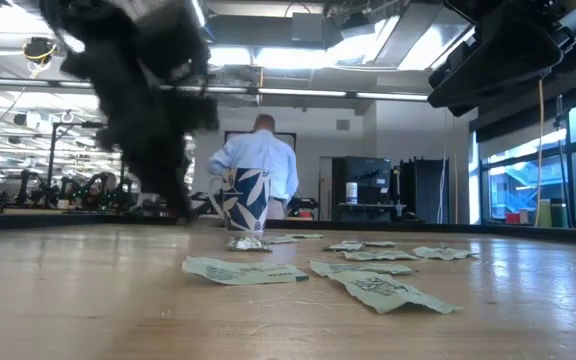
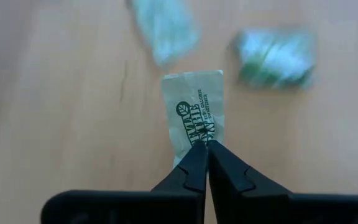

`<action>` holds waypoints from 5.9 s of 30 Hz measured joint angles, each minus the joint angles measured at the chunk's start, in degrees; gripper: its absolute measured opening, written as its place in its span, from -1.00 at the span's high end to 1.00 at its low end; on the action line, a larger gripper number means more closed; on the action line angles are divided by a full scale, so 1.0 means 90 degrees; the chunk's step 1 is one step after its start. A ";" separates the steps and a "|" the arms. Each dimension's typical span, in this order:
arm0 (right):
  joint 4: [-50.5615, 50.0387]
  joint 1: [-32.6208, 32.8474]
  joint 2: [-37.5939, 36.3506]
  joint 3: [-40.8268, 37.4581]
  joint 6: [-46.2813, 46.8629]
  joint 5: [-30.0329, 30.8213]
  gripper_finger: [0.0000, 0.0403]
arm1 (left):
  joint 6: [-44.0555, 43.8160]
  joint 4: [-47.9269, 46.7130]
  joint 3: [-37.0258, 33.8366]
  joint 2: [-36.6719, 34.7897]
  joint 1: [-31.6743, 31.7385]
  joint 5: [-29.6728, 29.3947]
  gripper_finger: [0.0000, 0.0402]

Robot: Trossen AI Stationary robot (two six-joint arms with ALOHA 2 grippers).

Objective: Pick and place Stevia / Truvia into bins
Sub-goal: Put the light green stevia packet into the left transparent container

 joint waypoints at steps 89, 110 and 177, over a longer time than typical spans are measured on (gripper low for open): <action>0.0006 0.0000 0.0131 0.0000 -0.0333 0.0009 0.62 | -0.1217 -0.0563 0.1712 -0.0666 -0.2573 -0.0501 0.70; 0.0002 0.0000 0.0131 0.0000 -0.0336 0.0010 0.62 | 0.1007 0.2146 0.1715 0.2068 -0.1777 0.0910 0.70; -0.0151 0.0002 0.0129 0.0002 0.0031 0.0003 0.62 | -0.5182 -0.4324 0.1700 -0.1754 -0.4071 -0.1714 0.99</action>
